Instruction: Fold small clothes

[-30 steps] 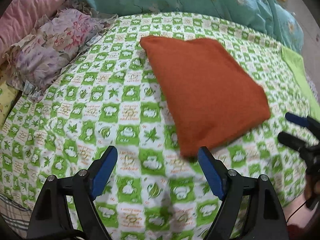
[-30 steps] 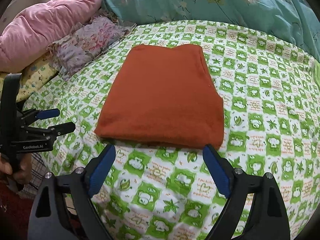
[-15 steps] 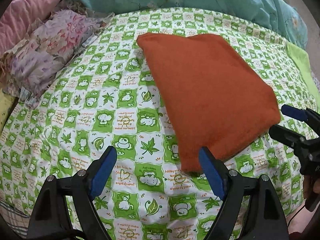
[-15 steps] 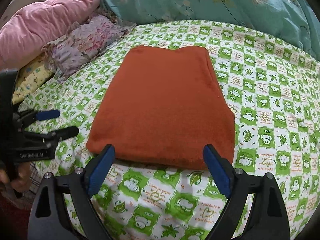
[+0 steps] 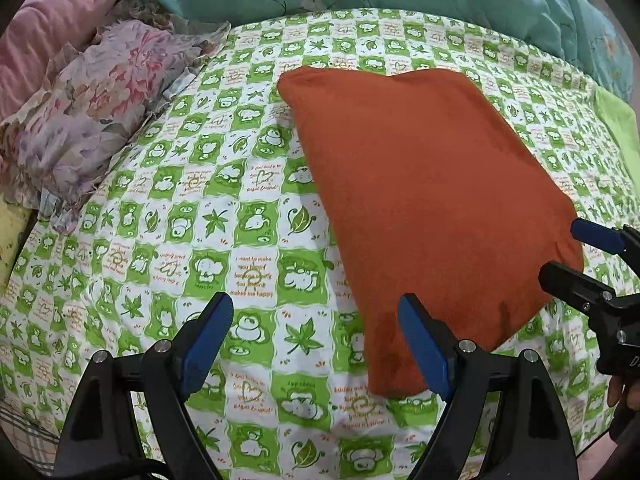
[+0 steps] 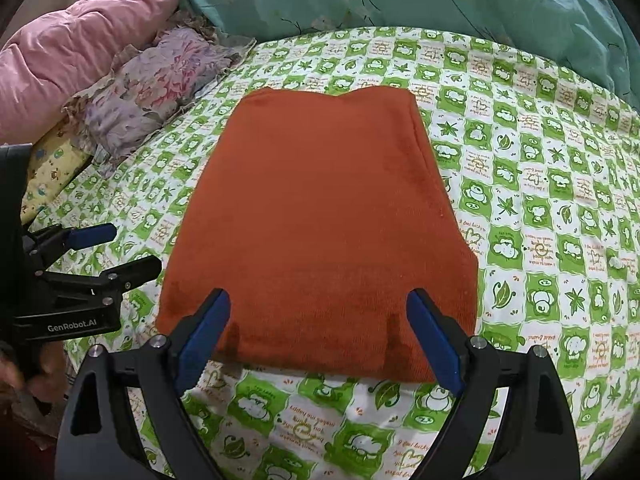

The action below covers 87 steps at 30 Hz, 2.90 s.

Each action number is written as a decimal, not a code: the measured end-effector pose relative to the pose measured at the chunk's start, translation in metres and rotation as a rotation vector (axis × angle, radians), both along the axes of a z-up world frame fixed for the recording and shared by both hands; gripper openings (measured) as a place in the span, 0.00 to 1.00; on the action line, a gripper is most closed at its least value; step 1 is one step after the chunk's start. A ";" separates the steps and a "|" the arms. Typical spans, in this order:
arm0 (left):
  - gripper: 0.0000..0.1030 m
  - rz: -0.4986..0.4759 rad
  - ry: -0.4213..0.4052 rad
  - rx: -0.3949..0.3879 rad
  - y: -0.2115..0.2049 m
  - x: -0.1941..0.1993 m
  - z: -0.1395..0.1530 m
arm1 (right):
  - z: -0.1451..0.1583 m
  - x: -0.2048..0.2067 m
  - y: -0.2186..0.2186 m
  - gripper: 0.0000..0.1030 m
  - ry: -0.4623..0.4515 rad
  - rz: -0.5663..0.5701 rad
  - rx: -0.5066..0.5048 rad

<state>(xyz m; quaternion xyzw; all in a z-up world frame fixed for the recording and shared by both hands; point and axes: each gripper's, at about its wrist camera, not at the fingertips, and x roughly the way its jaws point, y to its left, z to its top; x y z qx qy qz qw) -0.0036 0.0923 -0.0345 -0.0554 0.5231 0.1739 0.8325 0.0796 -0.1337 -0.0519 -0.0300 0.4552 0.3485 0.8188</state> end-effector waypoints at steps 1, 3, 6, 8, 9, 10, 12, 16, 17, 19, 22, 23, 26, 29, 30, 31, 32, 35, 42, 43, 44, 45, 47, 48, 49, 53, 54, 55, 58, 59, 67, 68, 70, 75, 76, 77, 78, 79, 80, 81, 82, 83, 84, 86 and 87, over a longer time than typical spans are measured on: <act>0.82 -0.002 0.000 0.000 0.000 0.001 0.000 | -0.001 0.002 0.000 0.87 0.004 0.001 -0.003; 0.82 -0.007 0.002 0.003 -0.001 0.004 -0.001 | -0.002 0.006 0.001 0.87 0.012 -0.001 -0.006; 0.82 -0.012 0.005 -0.002 -0.001 0.007 -0.003 | -0.004 0.010 0.003 0.87 0.029 0.004 0.000; 0.82 -0.015 0.007 -0.001 -0.001 0.008 -0.004 | -0.004 0.011 0.004 0.87 0.027 0.004 -0.004; 0.83 -0.017 0.007 -0.002 -0.001 0.008 -0.004 | -0.004 0.012 0.004 0.87 0.024 0.001 -0.004; 0.83 -0.018 0.006 -0.003 -0.001 0.009 -0.004 | -0.004 0.012 0.004 0.87 0.023 -0.001 -0.002; 0.83 -0.021 0.002 -0.003 -0.001 0.009 -0.003 | -0.003 0.014 0.003 0.87 0.027 -0.003 0.006; 0.83 -0.027 -0.005 0.001 -0.001 0.009 -0.001 | -0.003 0.014 0.003 0.87 0.026 -0.004 0.007; 0.83 -0.029 -0.006 0.003 -0.002 0.010 -0.001 | -0.002 0.015 0.002 0.87 0.024 -0.003 0.006; 0.83 -0.033 -0.010 0.003 -0.002 0.009 0.000 | -0.002 0.015 0.002 0.87 0.026 -0.001 0.009; 0.83 -0.036 -0.015 0.005 -0.004 0.009 0.002 | -0.001 0.015 0.002 0.87 0.026 0.001 0.008; 0.83 -0.038 -0.017 0.005 -0.005 0.009 0.002 | -0.001 0.015 0.002 0.87 0.024 0.003 0.008; 0.83 -0.044 -0.021 0.008 -0.006 0.009 0.004 | 0.000 0.014 0.001 0.87 0.021 0.003 0.009; 0.83 -0.046 -0.024 0.010 -0.007 0.008 0.005 | 0.000 0.014 0.001 0.87 0.021 0.001 0.010; 0.83 -0.045 -0.024 0.010 -0.007 0.008 0.005 | 0.001 0.013 0.001 0.87 0.021 -0.001 0.011; 0.83 -0.043 -0.024 0.012 -0.007 0.008 0.005 | 0.001 0.014 0.001 0.87 0.022 0.000 0.013; 0.83 -0.044 -0.024 0.011 -0.007 0.008 0.005 | 0.000 0.014 0.001 0.87 0.021 0.001 0.010; 0.83 -0.044 -0.024 0.012 -0.007 0.008 0.005 | 0.001 0.012 0.002 0.87 0.022 -0.001 0.010; 0.83 -0.047 -0.027 0.005 -0.007 0.008 0.005 | 0.001 0.013 0.002 0.87 0.022 -0.002 0.009; 0.83 -0.049 -0.027 0.004 -0.008 0.008 0.005 | 0.001 0.013 0.002 0.87 0.023 -0.002 0.009; 0.83 -0.051 -0.026 0.004 -0.008 0.008 0.005 | 0.001 0.013 0.002 0.87 0.024 -0.004 0.008; 0.83 -0.053 -0.026 0.003 -0.008 0.008 0.005 | 0.000 0.013 0.002 0.87 0.024 -0.005 0.008; 0.83 -0.056 -0.025 0.001 -0.008 0.008 0.004 | 0.000 0.013 0.002 0.87 0.025 -0.005 0.008; 0.84 -0.057 -0.025 0.000 -0.009 0.008 0.005 | 0.000 0.013 0.002 0.87 0.026 -0.004 0.009; 0.84 -0.057 -0.026 0.000 -0.008 0.008 0.004 | 0.001 0.013 0.002 0.87 0.025 -0.004 0.009; 0.84 -0.055 -0.021 0.001 -0.008 0.008 0.004 | 0.000 0.013 0.003 0.87 0.024 -0.003 0.009; 0.84 -0.054 -0.020 0.001 -0.007 0.009 0.004 | 0.000 0.012 0.003 0.87 0.023 -0.002 0.009; 0.84 -0.053 -0.021 0.000 -0.006 0.009 0.004 | 0.000 0.012 0.003 0.87 0.023 -0.003 0.010; 0.84 -0.051 -0.021 -0.004 -0.004 0.009 0.004 | 0.000 0.012 0.003 0.87 0.023 -0.003 0.013; 0.84 -0.052 -0.022 -0.004 -0.004 0.009 0.004 | 0.000 0.012 0.003 0.87 0.024 -0.003 0.012; 0.84 -0.052 -0.022 -0.002 -0.004 0.009 0.005 | 0.002 0.011 0.002 0.87 0.024 -0.009 0.017; 0.84 -0.052 -0.023 -0.002 -0.005 0.009 0.005 | 0.002 0.011 0.002 0.87 0.023 -0.009 0.017; 0.84 -0.052 -0.023 -0.001 -0.005 0.008 0.005 | 0.002 0.010 0.002 0.87 0.024 -0.010 0.017; 0.84 -0.054 -0.024 0.001 -0.005 0.008 0.006 | 0.003 0.010 0.003 0.87 0.023 -0.011 0.018; 0.84 -0.053 -0.024 0.000 -0.005 0.008 0.006 | 0.003 0.010 0.003 0.87 0.023 -0.011 0.018; 0.84 -0.052 -0.024 0.001 -0.005 0.008 0.006 | 0.003 0.010 0.003 0.87 0.023 -0.010 0.019; 0.84 -0.052 -0.024 0.001 -0.005 0.008 0.006 | 0.003 0.009 0.002 0.87 0.023 -0.011 0.020; 0.84 -0.053 -0.023 -0.001 -0.005 0.008 0.006 | 0.003 0.009 0.002 0.87 0.022 -0.011 0.019; 0.84 -0.053 -0.022 -0.001 -0.005 0.008 0.006 | 0.003 0.010 0.002 0.87 0.024 -0.010 0.020; 0.84 -0.053 -0.022 0.001 -0.005 0.008 0.006 | 0.003 0.010 0.002 0.87 0.024 -0.010 0.020; 0.84 -0.054 -0.022 0.002 -0.006 0.009 0.006 | 0.003 0.010 0.002 0.87 0.024 -0.011 0.019; 0.84 -0.054 -0.022 0.002 -0.006 0.009 0.006 | 0.003 0.010 0.002 0.87 0.024 -0.011 0.020; 0.84 -0.053 -0.021 0.001 -0.006 0.008 0.006 | 0.004 0.009 0.001 0.87 0.025 -0.012 0.021; 0.84 -0.054 -0.022 0.000 -0.006 0.008 0.006 | 0.004 0.009 0.001 0.87 0.023 -0.012 0.020; 0.84 -0.054 -0.022 0.000 -0.006 0.008 0.007 | 0.004 0.009 0.001 0.87 0.023 -0.011 0.020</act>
